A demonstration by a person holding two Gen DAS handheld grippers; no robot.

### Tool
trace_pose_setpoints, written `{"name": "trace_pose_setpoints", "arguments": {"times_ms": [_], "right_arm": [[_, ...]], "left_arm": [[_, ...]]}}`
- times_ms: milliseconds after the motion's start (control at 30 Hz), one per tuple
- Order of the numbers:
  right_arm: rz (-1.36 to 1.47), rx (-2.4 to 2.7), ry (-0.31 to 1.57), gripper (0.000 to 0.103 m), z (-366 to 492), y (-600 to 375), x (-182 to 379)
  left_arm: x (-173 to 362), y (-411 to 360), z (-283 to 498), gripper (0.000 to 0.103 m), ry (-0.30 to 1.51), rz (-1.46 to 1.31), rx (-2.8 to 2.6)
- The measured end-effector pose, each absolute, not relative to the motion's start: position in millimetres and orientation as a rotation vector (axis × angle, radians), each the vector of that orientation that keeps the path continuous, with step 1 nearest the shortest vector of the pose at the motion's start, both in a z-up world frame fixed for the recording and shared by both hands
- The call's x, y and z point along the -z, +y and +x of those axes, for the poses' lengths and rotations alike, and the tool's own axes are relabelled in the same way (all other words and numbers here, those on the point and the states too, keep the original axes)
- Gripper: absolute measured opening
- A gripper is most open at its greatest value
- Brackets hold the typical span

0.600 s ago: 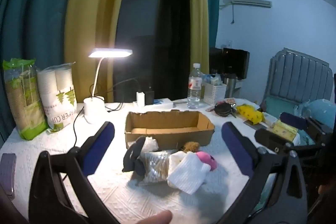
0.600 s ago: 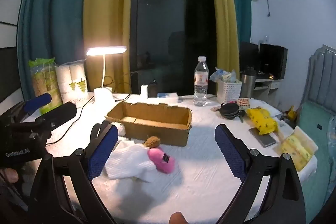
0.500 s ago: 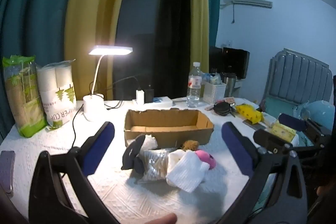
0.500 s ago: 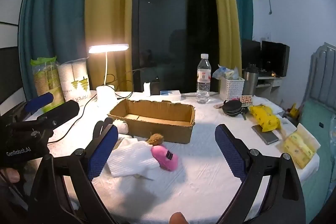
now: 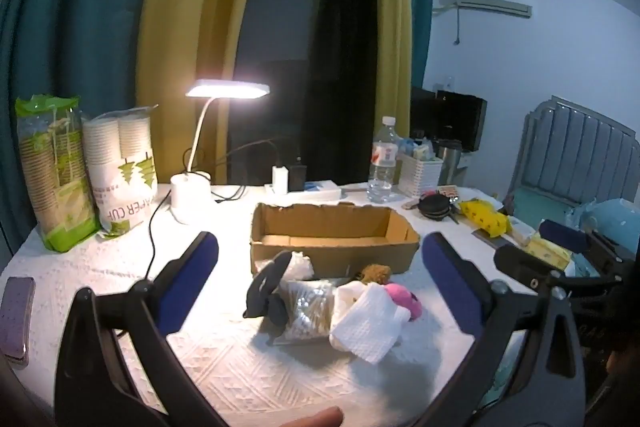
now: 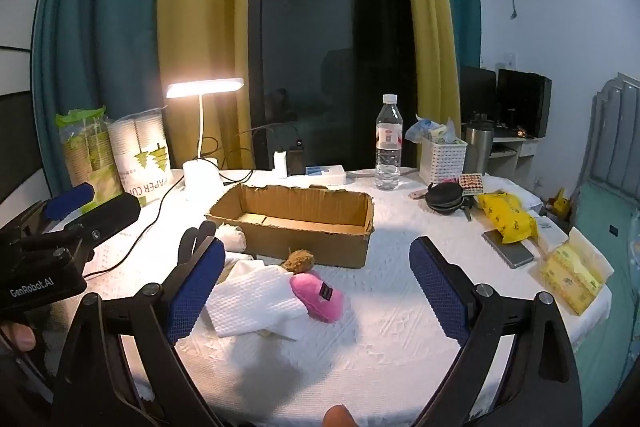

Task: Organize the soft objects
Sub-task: 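Move both tools toward the soft items beside the cardboard box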

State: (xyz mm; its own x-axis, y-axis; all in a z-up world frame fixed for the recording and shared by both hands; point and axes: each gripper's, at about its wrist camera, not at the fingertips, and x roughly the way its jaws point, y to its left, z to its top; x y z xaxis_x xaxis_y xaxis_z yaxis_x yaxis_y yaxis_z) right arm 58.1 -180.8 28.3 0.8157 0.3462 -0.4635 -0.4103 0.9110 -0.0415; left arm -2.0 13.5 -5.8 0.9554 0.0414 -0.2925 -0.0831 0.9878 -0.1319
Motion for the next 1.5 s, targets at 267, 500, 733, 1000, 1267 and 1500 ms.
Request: {"name": "trace_pose_setpoints", "arguments": {"times_ms": [267,500,733,1000,1267,1500], "right_arm": [[-0.135,-0.404,0.497,0.096,63.7,-180.4,-21.1],[-0.140,-0.408,0.502,0.096,65.5,-175.9,-19.7],[-0.147,-0.410,0.509,0.096,66.0,-171.7,-17.4],[-0.149,-0.413,0.508,0.096,65.3,-171.2,-17.6],[-0.153,-0.421,0.509,0.096,64.7,-165.5,-19.0],[-0.160,-0.430,0.505,0.096,63.6,-161.0,-19.0]], "left_arm": [[6.3,15.9,-3.0,0.102,0.300,-0.148,-0.076],[8.2,20.1,-3.2,0.102,0.306,-0.150,-0.083],[9.8,23.9,-5.1,0.102,0.300,-0.157,-0.091],[11.4,24.7,-5.6,0.102,0.300,-0.160,-0.094],[12.3,27.5,-8.1,0.102,0.299,-0.157,-0.100],[11.6,30.1,-8.0,0.102,0.298,-0.157,-0.101]]}}
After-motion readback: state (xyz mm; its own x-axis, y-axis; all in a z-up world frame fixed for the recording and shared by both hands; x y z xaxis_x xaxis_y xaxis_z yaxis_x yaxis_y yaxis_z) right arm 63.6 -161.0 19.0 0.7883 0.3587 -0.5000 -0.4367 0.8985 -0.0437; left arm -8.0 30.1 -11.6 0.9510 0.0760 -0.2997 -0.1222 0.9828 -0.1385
